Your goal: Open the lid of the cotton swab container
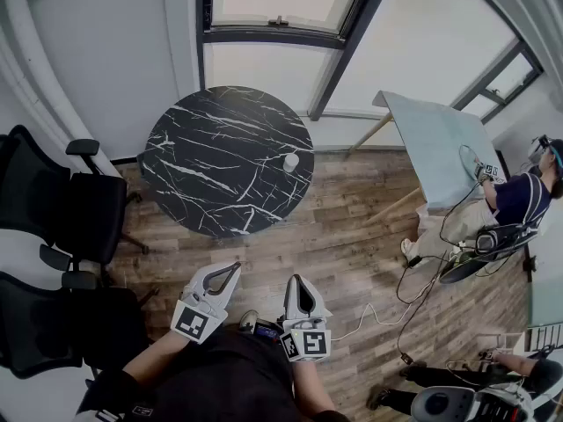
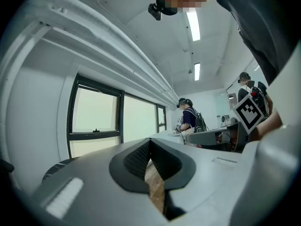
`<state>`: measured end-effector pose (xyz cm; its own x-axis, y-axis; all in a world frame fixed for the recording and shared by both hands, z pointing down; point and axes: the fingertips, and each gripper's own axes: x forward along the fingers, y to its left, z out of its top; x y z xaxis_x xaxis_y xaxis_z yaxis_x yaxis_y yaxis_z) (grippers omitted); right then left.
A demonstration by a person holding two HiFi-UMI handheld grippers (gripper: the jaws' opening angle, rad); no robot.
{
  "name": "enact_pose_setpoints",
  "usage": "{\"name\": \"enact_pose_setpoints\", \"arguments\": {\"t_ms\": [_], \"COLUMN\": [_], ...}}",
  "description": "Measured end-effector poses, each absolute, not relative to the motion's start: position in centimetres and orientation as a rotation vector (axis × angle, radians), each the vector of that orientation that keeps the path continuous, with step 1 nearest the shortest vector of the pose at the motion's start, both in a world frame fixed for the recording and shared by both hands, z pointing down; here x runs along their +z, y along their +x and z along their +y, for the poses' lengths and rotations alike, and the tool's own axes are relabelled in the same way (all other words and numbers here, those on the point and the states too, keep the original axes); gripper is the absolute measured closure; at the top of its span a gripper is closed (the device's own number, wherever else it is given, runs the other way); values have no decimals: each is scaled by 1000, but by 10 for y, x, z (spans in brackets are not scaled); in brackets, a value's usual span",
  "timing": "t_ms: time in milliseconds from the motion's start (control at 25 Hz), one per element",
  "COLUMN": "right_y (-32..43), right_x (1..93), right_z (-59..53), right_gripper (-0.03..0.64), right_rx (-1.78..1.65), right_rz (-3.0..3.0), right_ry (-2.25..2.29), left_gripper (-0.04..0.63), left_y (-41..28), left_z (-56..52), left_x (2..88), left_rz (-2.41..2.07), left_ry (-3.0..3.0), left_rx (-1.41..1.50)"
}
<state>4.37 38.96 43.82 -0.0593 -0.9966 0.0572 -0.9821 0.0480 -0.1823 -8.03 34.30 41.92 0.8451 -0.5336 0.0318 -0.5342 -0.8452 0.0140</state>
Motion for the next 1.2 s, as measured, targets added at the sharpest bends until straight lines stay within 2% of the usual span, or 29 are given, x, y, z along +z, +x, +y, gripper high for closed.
{"name": "enact_pose_setpoints", "arguments": {"t_ms": [840,1200], "right_y": [67,91], "right_x": [434,434], "right_z": [400,389], "right_gripper": [620,620], "right_rx": [-257,-214], "right_rz": [2216,2258], "right_ry": [-2077,-2049], "left_gripper": [598,598], "left_y": [-54,-45], "left_z": [354,345], "left_x": [421,422], "left_rz": [-901,-1134], "left_ry": [2982,2969], "left_rx": [41,104]}}
